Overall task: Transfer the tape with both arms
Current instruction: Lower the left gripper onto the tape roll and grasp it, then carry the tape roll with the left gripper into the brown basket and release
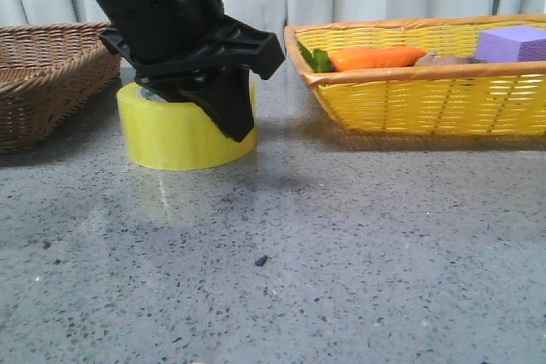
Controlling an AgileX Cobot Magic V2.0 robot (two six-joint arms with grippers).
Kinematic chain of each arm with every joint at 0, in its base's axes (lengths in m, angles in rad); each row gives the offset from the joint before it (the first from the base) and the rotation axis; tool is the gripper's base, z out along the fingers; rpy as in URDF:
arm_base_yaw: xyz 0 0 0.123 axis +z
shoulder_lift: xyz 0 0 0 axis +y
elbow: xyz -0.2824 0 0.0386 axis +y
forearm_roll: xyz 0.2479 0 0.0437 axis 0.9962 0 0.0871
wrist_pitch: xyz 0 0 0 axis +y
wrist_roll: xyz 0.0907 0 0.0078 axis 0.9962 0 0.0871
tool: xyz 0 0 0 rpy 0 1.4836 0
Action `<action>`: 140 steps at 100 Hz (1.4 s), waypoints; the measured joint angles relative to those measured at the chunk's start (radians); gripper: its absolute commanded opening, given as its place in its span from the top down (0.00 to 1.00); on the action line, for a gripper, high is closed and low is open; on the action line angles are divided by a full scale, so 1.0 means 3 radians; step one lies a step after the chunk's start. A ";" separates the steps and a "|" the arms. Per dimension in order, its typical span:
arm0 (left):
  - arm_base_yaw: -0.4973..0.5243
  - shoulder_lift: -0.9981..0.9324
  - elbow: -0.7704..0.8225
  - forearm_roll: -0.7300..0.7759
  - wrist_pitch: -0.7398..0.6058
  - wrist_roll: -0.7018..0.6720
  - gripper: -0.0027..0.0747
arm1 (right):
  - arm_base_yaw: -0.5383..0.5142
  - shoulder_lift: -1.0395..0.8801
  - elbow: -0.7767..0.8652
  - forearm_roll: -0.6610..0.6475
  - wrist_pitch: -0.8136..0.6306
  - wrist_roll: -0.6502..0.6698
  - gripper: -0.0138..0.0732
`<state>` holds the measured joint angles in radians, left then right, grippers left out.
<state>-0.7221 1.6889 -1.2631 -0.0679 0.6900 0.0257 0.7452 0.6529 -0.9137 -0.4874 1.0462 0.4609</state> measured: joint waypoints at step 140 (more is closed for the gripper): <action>0.1328 -0.0614 -0.1663 0.0548 0.1779 0.0100 0.84 | 0.0000 0.0000 0.0000 -0.0086 0.0005 0.0006 0.93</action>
<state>-0.3237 1.5047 -1.7621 0.0966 1.2237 0.0557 0.7452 0.6529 -0.9137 -0.5131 1.0477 0.4625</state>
